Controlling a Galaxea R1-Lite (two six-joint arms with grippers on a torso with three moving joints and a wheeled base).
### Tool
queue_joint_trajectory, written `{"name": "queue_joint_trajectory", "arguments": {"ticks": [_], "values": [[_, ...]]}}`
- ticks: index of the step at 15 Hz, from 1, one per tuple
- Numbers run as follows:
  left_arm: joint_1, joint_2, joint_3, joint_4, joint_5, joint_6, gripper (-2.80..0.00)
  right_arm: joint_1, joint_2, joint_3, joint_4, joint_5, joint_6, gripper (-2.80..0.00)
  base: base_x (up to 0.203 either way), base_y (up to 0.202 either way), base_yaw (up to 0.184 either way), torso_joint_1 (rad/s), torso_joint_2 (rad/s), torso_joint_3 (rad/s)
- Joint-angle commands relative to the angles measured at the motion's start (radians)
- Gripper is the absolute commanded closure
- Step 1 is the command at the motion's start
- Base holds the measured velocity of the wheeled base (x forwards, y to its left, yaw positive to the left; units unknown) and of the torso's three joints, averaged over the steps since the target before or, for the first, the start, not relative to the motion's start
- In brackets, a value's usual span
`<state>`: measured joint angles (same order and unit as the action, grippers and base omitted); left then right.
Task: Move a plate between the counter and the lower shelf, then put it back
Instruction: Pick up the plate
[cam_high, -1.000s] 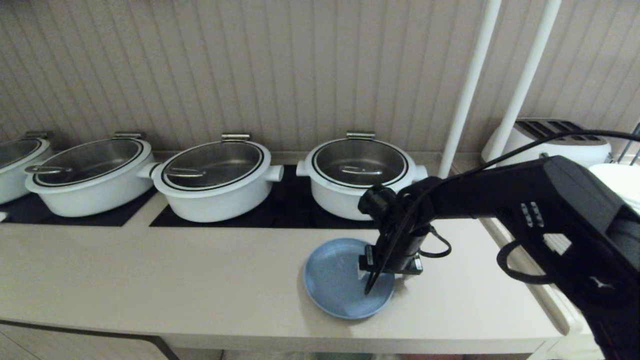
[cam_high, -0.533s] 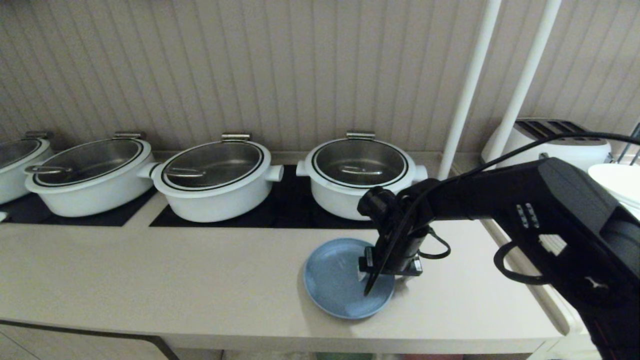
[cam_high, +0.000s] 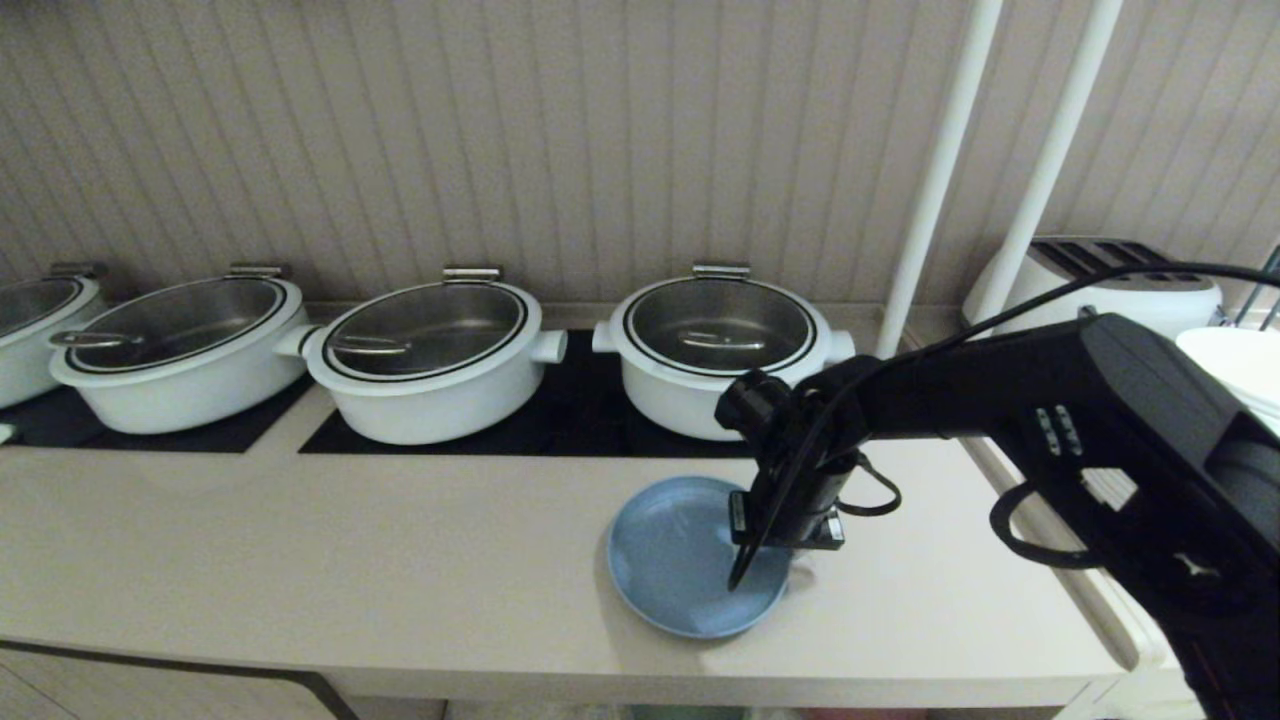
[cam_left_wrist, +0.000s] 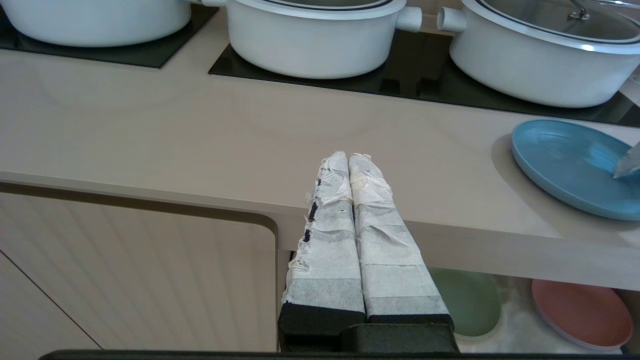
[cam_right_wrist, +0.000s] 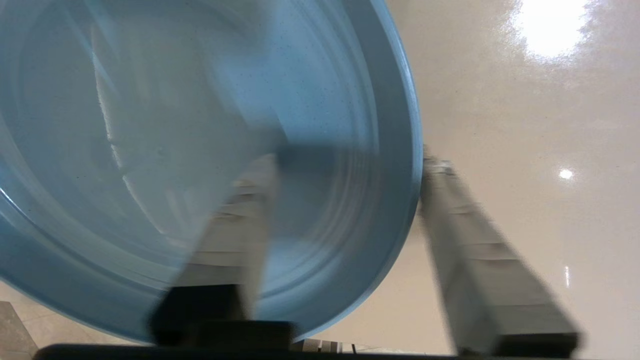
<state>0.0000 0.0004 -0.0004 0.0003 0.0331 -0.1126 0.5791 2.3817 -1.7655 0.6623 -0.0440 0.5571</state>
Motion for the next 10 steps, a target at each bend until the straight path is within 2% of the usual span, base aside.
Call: {"name": "queue_joint_trajectory", "arguments": {"ticks": [1,10], "values": [[0.0,0.0,0.0,0.0,0.001,-0.001,0.0,0.001,-0.004,0.0,0.003,0.0,0.004,0.0,0.0,0.0,0.0,0.0,0.0,0.0],[0.0,0.0,0.0,0.0,0.001,-0.001,0.0,0.001,-0.002,0.0,0.011,-0.002,0.003,0.0,0.0,0.0,0.0,0.0,0.0,0.0]]}}
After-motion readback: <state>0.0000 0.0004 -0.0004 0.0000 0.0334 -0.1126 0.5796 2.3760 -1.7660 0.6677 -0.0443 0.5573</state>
